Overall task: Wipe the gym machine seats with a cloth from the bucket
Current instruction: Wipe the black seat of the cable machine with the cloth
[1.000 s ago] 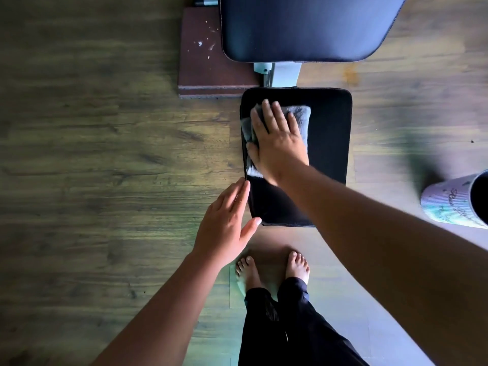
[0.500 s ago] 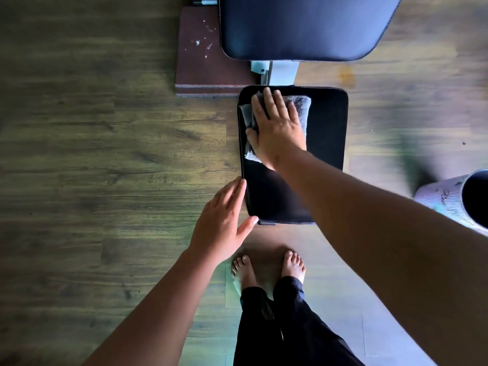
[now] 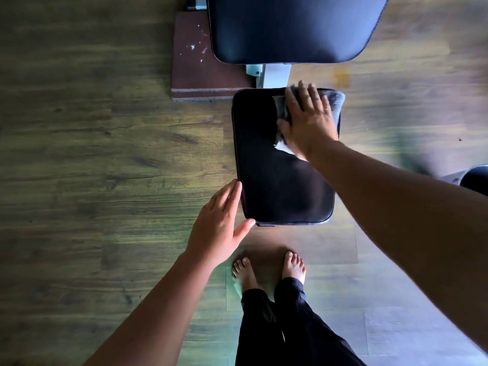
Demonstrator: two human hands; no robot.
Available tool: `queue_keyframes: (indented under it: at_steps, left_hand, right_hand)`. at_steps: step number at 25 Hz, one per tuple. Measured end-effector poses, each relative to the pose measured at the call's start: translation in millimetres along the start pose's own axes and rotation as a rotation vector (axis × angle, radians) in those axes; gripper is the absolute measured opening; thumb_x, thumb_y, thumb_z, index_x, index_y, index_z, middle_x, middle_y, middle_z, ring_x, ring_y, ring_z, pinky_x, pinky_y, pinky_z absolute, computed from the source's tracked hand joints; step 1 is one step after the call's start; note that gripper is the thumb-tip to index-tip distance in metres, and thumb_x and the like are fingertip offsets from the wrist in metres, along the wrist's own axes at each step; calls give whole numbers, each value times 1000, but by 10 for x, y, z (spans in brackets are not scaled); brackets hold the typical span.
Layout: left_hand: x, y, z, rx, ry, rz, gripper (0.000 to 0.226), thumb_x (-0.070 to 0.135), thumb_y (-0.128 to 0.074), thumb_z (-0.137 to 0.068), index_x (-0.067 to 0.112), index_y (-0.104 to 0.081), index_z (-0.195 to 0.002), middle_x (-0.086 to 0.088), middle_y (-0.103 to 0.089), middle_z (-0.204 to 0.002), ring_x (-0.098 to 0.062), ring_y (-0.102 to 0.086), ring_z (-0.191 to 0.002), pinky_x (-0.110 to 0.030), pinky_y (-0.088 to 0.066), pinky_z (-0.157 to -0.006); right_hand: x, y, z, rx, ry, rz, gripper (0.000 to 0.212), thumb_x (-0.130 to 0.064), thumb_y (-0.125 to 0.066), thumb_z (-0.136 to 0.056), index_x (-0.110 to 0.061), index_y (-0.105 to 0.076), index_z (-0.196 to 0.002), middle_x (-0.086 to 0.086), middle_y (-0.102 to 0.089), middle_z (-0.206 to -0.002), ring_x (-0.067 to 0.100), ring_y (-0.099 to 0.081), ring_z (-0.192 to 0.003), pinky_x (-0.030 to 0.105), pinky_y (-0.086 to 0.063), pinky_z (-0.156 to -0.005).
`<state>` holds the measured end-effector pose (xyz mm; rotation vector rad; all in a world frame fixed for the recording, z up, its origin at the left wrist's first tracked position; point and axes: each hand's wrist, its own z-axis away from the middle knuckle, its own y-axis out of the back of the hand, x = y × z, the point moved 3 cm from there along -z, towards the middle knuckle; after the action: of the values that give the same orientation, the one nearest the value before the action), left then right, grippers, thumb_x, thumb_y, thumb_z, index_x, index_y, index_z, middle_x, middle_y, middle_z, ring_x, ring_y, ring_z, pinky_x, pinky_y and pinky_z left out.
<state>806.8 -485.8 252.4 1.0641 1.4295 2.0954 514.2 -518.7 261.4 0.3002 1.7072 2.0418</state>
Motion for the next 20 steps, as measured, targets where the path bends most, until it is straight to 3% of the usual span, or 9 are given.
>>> queue_keyframes:
  at_steps: [2, 7, 11, 14, 17, 20]
  left_hand:
    - [3, 3, 3, 6, 0, 3, 82, 56, -47, -99, 13, -16, -162, -5, -25, -166, -21, -31, -151, -39, -37, -118]
    - [1, 23, -12, 10, 0, -5, 82, 57, -50, -98, 12, -21, -160, -6, -27, -165, -22, -33, -149, -39, -37, -117]
    - [24, 77, -35, -36, 18, -9, 82, 58, -49, -97, 13, -21, -160, -5, -28, -165, -22, -33, -149, -40, -38, -117]
    - [82, 291, -109, -88, 58, -33, 81, 56, -51, -96, 14, -22, -160, -4, -29, -164, -23, -32, -149, -43, -39, -116]
    - [237, 660, -219, -124, 56, -85, 80, 53, -54, -95, 15, -25, -159, -3, -31, -163, -23, -33, -147, -47, -43, -111]
    - [546, 1087, -315, -153, 4, -118, 77, 52, -56, -95, 17, -27, -158, -2, -33, -162, -25, -33, -145, -49, -43, -109]
  right_hand:
    - [-347, -61, 33, 0, 9, -20, 76, -53, -27, -98, -16, -8, -161, 14, -3, -169, 31, 0, -156, 49, -5, -127]
    - [-553, -248, 1017, -42, 287, -39, 90, -63, -37, -95, -11, -5, -161, 8, 0, -170, 25, 3, -157, 44, -4, -128]
    - [-495, -324, 1156, 53, 273, -275, 58, -32, -49, -100, -12, -40, -153, 7, -33, -163, 25, -25, -153, 46, -23, -125]
    - [-486, -147, 1079, 47, 250, -385, 46, -14, -57, -96, -9, -56, -142, 10, -52, -151, 30, -45, -142, 47, -40, -116]
    - [-451, 314, 1135, -69, 155, -352, 44, -18, -57, -98, -16, -54, -142, 7, -59, -140, 32, -63, -118, 42, -54, -96]
    - [-341, 829, 1353, -79, 53, -333, 38, -26, -51, -102, -19, -53, -139, 7, -63, -128, 35, -66, -103, 40, -55, -84]
